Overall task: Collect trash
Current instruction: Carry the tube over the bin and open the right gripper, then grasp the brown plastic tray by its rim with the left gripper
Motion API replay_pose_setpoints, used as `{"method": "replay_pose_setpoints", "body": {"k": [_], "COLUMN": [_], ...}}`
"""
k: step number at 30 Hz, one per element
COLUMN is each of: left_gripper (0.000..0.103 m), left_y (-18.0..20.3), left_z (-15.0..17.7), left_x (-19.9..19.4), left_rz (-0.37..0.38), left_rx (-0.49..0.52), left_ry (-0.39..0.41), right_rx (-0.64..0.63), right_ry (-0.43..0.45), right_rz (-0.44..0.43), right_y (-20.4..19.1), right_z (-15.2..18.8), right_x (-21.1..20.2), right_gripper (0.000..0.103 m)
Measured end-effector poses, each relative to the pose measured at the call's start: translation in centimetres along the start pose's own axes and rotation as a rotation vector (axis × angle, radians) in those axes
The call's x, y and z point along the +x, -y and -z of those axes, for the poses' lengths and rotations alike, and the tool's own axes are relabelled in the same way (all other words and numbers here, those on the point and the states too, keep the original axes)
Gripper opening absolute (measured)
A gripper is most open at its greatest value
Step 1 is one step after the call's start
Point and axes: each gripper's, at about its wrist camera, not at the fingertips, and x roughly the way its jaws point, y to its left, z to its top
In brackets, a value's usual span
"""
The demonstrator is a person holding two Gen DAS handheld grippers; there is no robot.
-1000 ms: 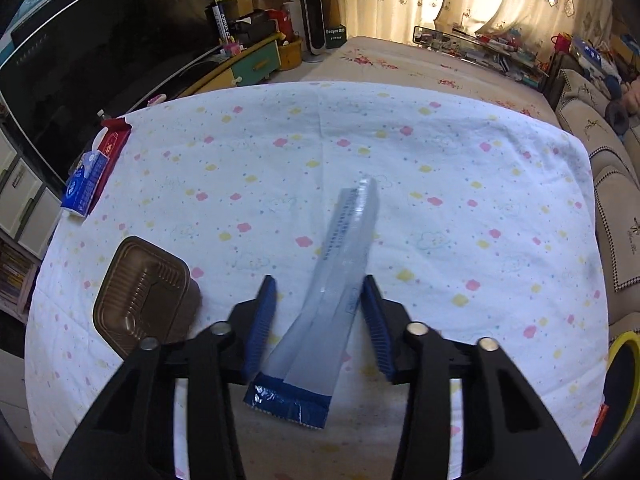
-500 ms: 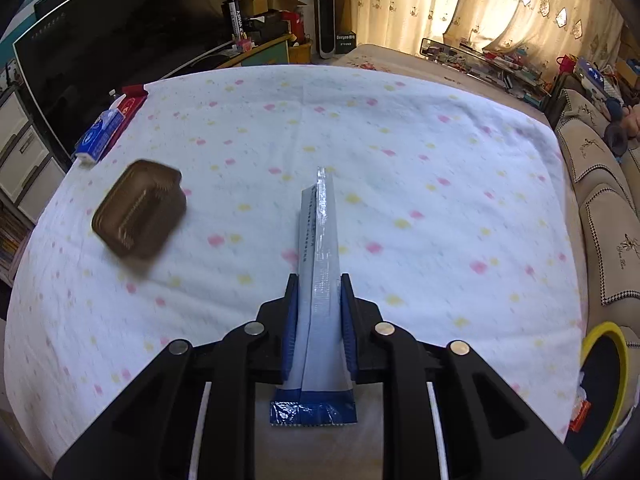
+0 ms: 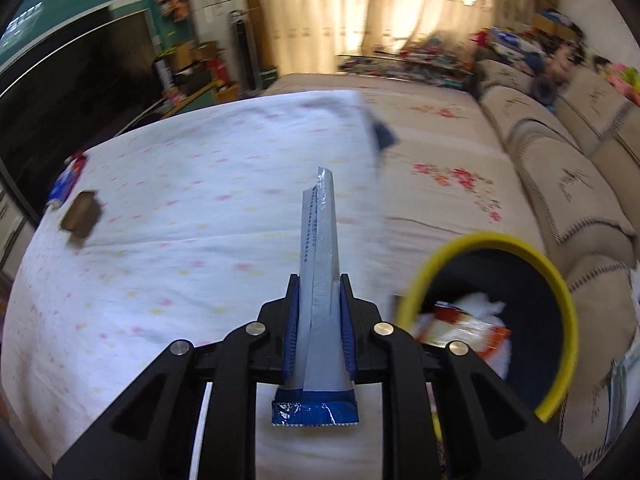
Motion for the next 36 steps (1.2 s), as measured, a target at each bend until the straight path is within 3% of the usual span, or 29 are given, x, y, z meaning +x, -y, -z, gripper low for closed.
{"method": "replay_pose_setpoints", "body": {"k": [5, 8, 11, 13, 20, 30, 36], "left_gripper": [0.098, 0.098, 0.098, 0.098, 0.098, 0.098, 0.085], "left_y": [0.7, 1.1, 1.4, 1.6, 0.9, -1.6, -2.4], "left_z": [-0.5, -0.8, -1.3, -1.5, -2.7, -6.4, -7.7], "left_x": [1.7, 2.5, 3.1, 3.4, 5.0, 9.4, 13.4], "left_rz": [0.004, -0.001, -0.006, -0.010, -0.039, -0.058, -0.069], "left_rx": [0.010, 0.020, 0.028, 0.032, 0.037, 0.012, 0.007], "left_ry": [-0.029, -0.040, -0.044, -0.045, -0.055, -0.091, -0.148], "right_rx": [0.122, 0.161, 0.178, 0.201, 0.199, 0.185, 0.177], "right_ry": [-0.036, -0.059, -0.088, -0.082, -0.041, 0.013, 0.013], "right_rz": [0.096, 0.131, 0.161, 0.190, 0.196, 0.126, 0.111], "right_y": [7.2, 9.5, 10.6, 11.3, 10.8, 9.1, 8.7], "right_z": [1.3, 2.0, 2.4, 2.7, 3.6, 3.8, 3.8], "right_x": [1.2, 2.5, 3.8, 4.1, 3.1, 0.7, 0.5], "right_gripper": [0.018, 0.019, 0.027, 0.049, 0.050, 0.051, 0.051]}}
